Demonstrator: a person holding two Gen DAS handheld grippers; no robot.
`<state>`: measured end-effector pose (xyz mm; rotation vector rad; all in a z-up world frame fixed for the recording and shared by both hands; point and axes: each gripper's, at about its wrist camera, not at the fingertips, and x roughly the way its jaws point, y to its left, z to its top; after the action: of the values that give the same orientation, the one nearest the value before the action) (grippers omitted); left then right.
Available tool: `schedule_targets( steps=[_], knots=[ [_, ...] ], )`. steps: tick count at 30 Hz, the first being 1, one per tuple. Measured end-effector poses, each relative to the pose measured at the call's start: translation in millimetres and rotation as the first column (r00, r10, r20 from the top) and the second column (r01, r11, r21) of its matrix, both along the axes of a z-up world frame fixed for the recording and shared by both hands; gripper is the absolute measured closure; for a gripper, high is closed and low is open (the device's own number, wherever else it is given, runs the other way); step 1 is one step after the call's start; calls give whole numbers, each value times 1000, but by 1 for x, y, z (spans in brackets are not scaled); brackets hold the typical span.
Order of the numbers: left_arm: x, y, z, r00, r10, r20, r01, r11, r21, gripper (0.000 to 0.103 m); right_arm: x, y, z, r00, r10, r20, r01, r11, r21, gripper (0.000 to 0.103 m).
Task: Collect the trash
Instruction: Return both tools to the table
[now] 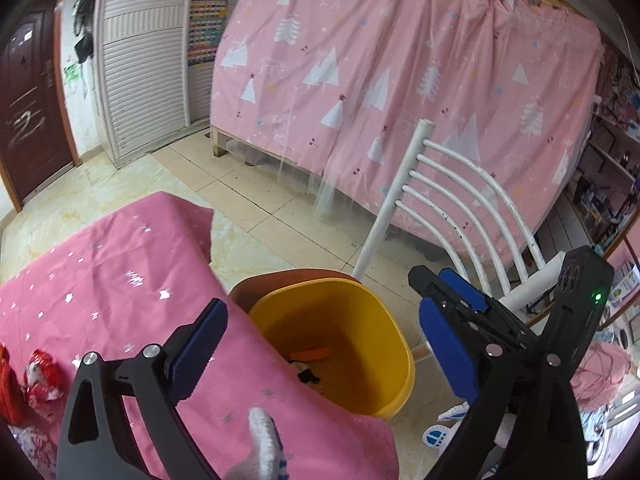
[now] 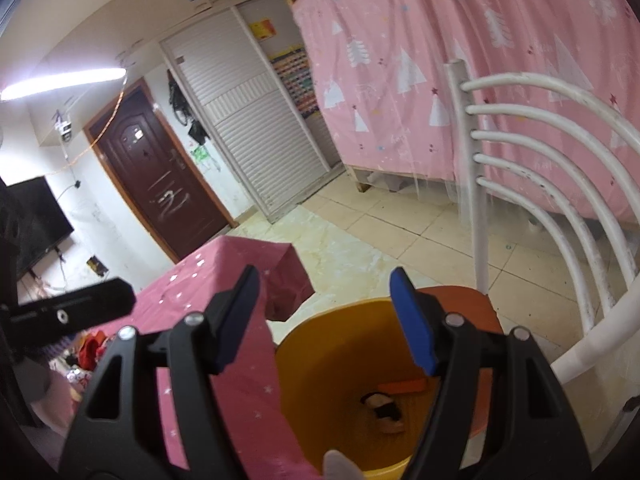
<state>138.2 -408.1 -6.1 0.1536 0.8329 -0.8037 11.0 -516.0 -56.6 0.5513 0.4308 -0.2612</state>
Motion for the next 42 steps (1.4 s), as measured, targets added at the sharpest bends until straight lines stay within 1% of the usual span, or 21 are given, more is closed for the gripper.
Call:
schedule_targets(
  steps=[3,4,8,10,18,23,25,27,29,30,35,38,42],
  knots=[
    [-1,23,8,1000,30,10,-30,999,-16,15,5,18,6,999,39,2,-39,999,-31,36],
    [-2,32,9,999,37,13,-37,999,-22,15,7,23,8,999,51,3,-51,998,-39,34],
    [-3,70,18,995,87,43,-86,996,-25,14,17,56,16,991,136,6,-135,989,-64,33],
    [-2,92,24,990,127,65,-127,992,-16,14,22,73,19,986,169,-3,-169,982,-88,33],
    [5,175,37,962,253,106,-251,967,-34,13,50,137,31,956,290,-45,-293,946,-137,31],
    [8,225,38,941,313,129,-313,949,-23,13,69,173,41,933,353,-74,-361,915,-180,24],
    [6,244,35,932,334,138,-334,942,-22,13,76,190,42,922,378,-88,-388,901,-194,24],
    [8,265,35,918,366,154,-368,930,-13,13,84,203,43,911,399,-105,-412,888,-202,24],
    [8,281,32,905,391,170,-396,918,-2,13,93,218,42,897,423,-125,-441,873,-209,20],
    [10,293,30,894,409,182,-417,909,8,13,96,224,41,892,431,-133,-451,867,-213,19],
    [20,332,17,871,458,178,-472,880,47,13,114,252,39,863,476,-169,-504,833,-229,18],
    [23,352,4,864,473,170,-489,870,66,13,125,266,38,846,494,-198,-531,813,-239,17],
    [28,369,-16,865,479,149,-495,862,106,13,137,282,35,822,517,-240,-567,783,-254,14]
  ],
)
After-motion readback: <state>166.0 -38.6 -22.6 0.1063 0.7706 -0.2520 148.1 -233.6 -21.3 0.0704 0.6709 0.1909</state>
